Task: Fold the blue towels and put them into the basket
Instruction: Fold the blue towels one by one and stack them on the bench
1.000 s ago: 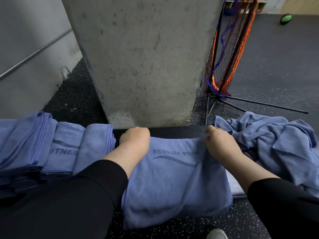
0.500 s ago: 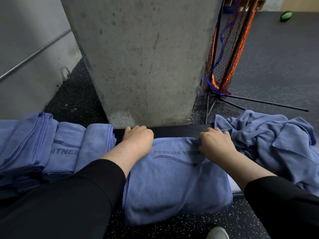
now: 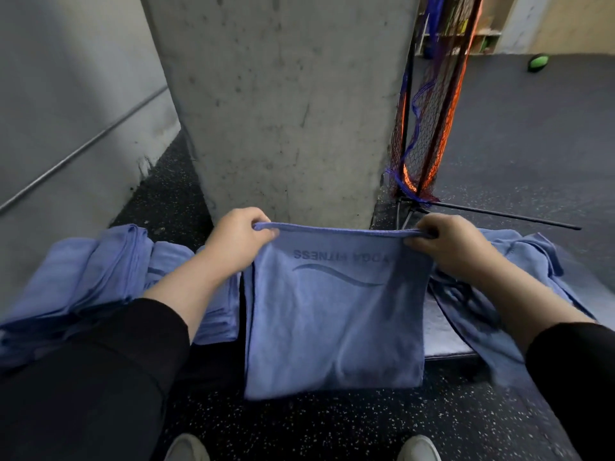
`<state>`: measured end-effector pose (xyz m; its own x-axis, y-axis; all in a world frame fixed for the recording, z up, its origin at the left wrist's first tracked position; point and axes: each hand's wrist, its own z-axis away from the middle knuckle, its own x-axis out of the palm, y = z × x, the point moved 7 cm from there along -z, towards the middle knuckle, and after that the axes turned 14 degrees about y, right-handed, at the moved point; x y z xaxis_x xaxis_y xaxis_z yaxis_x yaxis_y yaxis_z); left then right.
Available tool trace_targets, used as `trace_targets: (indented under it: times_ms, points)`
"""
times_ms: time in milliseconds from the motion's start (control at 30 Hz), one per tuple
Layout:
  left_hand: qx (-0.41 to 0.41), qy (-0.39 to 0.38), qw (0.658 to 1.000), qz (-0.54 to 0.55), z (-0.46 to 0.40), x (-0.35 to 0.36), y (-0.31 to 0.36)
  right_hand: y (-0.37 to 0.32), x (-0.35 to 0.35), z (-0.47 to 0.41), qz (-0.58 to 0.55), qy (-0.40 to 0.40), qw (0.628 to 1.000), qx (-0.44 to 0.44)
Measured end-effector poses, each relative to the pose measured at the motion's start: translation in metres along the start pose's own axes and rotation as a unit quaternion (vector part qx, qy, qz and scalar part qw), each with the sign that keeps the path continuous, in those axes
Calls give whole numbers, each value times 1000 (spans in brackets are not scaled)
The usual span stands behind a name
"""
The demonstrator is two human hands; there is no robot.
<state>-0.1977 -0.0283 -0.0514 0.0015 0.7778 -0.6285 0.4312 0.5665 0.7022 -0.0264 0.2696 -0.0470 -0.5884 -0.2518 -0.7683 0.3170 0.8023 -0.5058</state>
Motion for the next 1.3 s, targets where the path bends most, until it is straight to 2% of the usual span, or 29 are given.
trace_targets:
  times_ms: [167,300,467,667,900,1067,1300]
  points:
    - [-60,61,985,149,25,-35,10,-26,-45,18,-128,34,991,29]
    - [-24,81,979,188,41,-73,43,-53,-88,31,-166,19,986,21]
    - [1,104,959,262,50,-123,82,-89,-156,39,-206,53,977,-23]
    - [-16,163,939,302,58,-156,108,-106,-190,43,-336,54,940,13]
    - [-26,133,941,309,66,-158,119,-100,-202,50,-288,52,956,18]
    - [-70,95,945,306,82,-150,104,-93,-192,69,-356,52,931,64]
    - [-108,20,945,309,109,-125,84,-78,-169,100,-378,-2,922,89]
